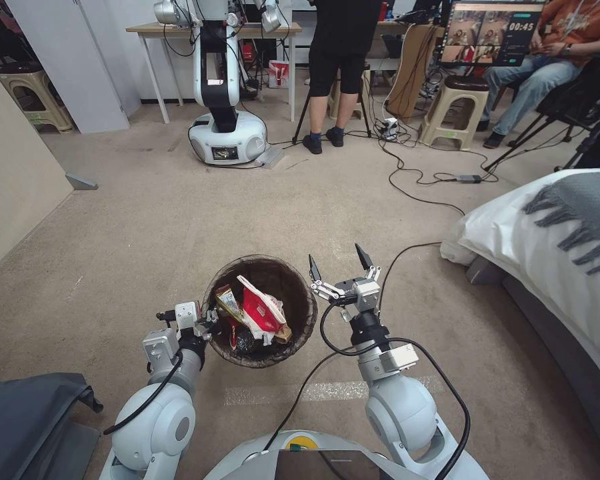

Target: Pick up the trash bin, then pick up the garbage from the floor and place it into the trash bin.

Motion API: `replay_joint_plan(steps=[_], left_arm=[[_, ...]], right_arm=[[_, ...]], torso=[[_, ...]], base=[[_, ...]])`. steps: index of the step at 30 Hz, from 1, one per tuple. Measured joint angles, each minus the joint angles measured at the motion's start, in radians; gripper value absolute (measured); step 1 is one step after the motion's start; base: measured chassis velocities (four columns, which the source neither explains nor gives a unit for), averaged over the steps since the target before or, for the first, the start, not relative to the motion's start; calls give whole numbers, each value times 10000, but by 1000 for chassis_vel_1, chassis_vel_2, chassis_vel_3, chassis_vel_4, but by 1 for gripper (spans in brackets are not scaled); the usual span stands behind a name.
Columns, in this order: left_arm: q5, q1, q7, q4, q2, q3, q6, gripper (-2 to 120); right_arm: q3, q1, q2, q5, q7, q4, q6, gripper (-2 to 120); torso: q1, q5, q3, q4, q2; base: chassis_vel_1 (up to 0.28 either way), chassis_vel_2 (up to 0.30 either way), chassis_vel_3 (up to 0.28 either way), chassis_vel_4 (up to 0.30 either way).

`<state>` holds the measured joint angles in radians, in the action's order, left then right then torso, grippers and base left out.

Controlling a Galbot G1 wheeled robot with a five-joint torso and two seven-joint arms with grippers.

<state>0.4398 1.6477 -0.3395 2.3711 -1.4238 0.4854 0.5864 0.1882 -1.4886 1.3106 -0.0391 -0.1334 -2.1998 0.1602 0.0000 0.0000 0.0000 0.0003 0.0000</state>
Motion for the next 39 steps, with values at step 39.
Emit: replay_joint_plan(steps=[39], left_arm=[[1513,-1262,-676,-3494,-87,278,443,4]], right_arm=[[25,-240,0,110,64,-99,219,100]], torso=[[-2,16,-6,-1,4]], base=[[0,0,0,0]])
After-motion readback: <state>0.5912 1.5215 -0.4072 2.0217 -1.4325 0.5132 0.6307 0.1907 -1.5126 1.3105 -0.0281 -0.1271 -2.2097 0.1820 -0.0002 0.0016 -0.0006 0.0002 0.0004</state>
